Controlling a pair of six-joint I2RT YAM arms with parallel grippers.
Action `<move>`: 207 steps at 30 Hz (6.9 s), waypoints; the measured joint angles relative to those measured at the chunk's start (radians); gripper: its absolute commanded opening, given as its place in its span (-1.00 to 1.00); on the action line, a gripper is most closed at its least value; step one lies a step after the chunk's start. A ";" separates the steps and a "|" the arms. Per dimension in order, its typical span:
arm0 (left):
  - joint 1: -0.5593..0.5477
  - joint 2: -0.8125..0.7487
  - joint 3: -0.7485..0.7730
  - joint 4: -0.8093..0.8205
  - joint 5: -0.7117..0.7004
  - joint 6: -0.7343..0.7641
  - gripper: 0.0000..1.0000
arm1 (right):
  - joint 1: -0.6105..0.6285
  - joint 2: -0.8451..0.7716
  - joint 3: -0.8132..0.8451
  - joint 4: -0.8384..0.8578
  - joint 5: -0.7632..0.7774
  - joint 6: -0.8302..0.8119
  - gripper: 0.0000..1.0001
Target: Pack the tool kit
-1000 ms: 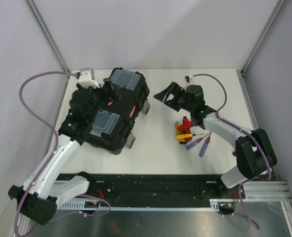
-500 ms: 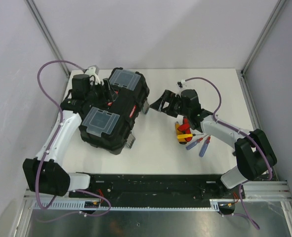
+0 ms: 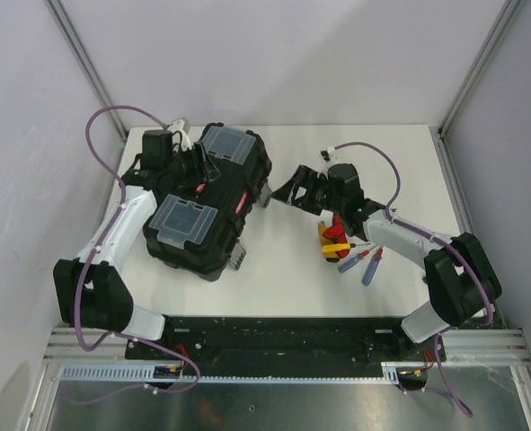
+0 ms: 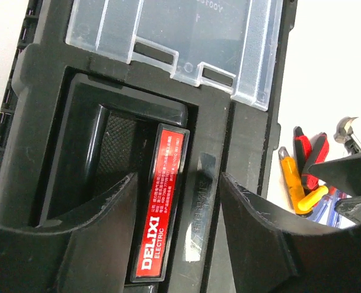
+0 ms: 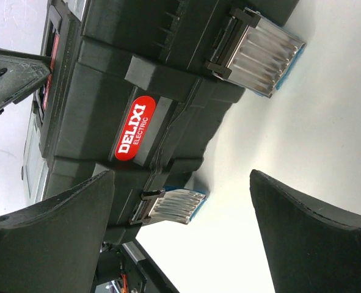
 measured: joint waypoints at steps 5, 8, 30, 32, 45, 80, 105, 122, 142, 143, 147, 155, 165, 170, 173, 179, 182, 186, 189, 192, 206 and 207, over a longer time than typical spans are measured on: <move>-0.006 0.000 -0.004 0.007 -0.017 -0.069 0.13 | 0.003 0.018 0.000 0.013 -0.012 0.014 0.92; -0.023 0.000 -0.008 0.016 -0.034 -0.127 0.12 | 0.005 0.026 -0.003 0.029 -0.020 0.026 0.92; -0.154 -0.154 0.048 -0.027 -0.171 -0.284 0.81 | 0.004 0.091 0.016 0.179 -0.117 0.079 0.95; -0.131 -0.241 0.018 -0.013 -0.215 -0.265 0.82 | 0.005 0.122 0.045 0.179 -0.140 0.080 0.94; 0.021 -0.302 -0.284 -0.018 -0.167 -0.229 0.86 | -0.006 0.365 0.362 0.108 -0.221 0.042 0.98; -0.029 -0.034 -0.214 0.304 0.019 -0.247 0.56 | -0.001 0.227 0.378 -0.150 -0.098 -0.045 0.90; -0.055 -0.027 -0.214 0.319 0.026 -0.261 0.59 | -0.003 0.187 0.417 -0.257 -0.024 -0.072 0.77; -0.104 -0.028 -0.226 0.304 0.190 -0.266 0.67 | -0.122 -0.122 0.026 -0.134 -0.090 -0.387 0.35; -0.076 -0.028 -0.226 0.292 0.245 -0.257 0.68 | -0.290 -0.050 0.021 -0.081 -0.288 -0.650 0.42; -0.075 -0.028 -0.226 0.290 0.245 -0.256 0.68 | -0.294 -0.049 0.021 -0.079 -0.304 -0.669 0.43; -0.067 -0.028 -0.226 0.278 0.255 -0.256 0.68 | -0.296 -0.034 0.021 -0.072 -0.375 -0.780 0.47; -0.055 -0.027 -0.223 0.268 0.269 -0.248 0.68 | -0.291 0.026 0.021 -0.037 -0.439 -0.933 0.48; -0.047 -0.019 -0.214 0.257 0.277 -0.246 0.68 | -0.275 0.119 0.033 0.099 -0.514 -1.006 0.48; -0.044 -0.013 -0.206 0.251 0.283 -0.238 0.68 | -0.262 0.166 0.061 0.127 -0.570 -1.046 0.31; -0.043 -0.004 -0.196 0.250 0.286 -0.233 0.68 | -0.261 0.185 0.077 0.127 -0.613 -1.056 0.01; -0.037 0.012 -0.179 0.244 0.283 -0.222 0.68 | -0.232 0.198 0.090 0.131 -0.645 -1.078 -0.44; -0.026 0.021 -0.171 0.242 0.271 -0.219 0.68 | -0.211 0.200 0.093 0.132 -0.628 -1.095 -0.79; -0.016 0.031 -0.162 0.243 0.259 -0.212 0.68 | -0.184 0.199 0.096 0.136 -0.589 -1.094 -0.99; -0.010 0.034 -0.158 0.243 0.253 -0.205 0.68 | -0.165 0.192 0.096 0.136 -0.550 -1.093 -1.00; -0.006 0.034 -0.156 0.243 0.249 -0.202 0.68 | -0.150 0.179 0.095 0.125 -0.511 -1.094 -1.00; -0.004 0.031 -0.124 0.234 0.245 -0.193 0.70 | -0.137 0.093 0.092 0.105 -0.459 -1.081 -1.00; -0.004 0.027 -0.119 0.228 0.240 -0.189 0.71 | -0.137 0.088 0.094 0.105 -0.460 -1.079 -1.00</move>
